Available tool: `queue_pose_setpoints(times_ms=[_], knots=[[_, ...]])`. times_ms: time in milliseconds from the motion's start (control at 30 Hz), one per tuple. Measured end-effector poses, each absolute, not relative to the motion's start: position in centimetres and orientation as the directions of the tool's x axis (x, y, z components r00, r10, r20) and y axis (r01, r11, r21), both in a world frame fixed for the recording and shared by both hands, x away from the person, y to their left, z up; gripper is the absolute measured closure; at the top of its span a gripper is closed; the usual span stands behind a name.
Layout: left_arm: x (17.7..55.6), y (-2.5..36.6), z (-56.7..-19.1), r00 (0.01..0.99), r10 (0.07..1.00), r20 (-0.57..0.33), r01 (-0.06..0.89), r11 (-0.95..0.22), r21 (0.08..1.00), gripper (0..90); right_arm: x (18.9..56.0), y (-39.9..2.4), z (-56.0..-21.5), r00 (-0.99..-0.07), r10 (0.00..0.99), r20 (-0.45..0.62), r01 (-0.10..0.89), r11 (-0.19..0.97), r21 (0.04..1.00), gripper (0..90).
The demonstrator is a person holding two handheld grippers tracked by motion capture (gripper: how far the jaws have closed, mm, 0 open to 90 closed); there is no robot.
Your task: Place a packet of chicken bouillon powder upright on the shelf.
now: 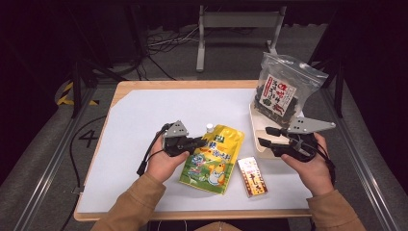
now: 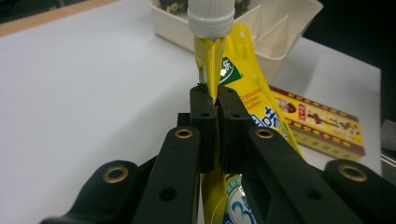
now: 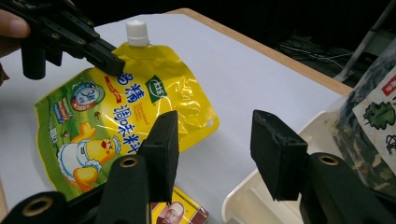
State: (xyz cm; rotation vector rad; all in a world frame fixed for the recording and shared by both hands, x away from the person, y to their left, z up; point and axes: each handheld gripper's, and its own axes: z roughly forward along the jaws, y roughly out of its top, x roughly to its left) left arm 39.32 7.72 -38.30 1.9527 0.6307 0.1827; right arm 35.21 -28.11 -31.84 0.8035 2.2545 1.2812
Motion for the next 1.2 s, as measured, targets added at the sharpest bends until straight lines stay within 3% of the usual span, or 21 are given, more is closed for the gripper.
queue_pose_setpoints(times_ms=[467,1200], knots=[[38.0,8.6,-36.0,0.880,0.452,-0.145,0.300,-0.292,0.908,87.9,34.9,-27.3,-31.7,-0.776,0.628,-0.064,0.260,0.411,0.874,55.3],[36.2,9.6,-33.6,0.916,0.394,-0.080,0.165,-0.187,0.968,88.6,35.3,-24.5,-33.2,-0.819,0.573,-0.024,0.282,0.439,0.853,46.3]])
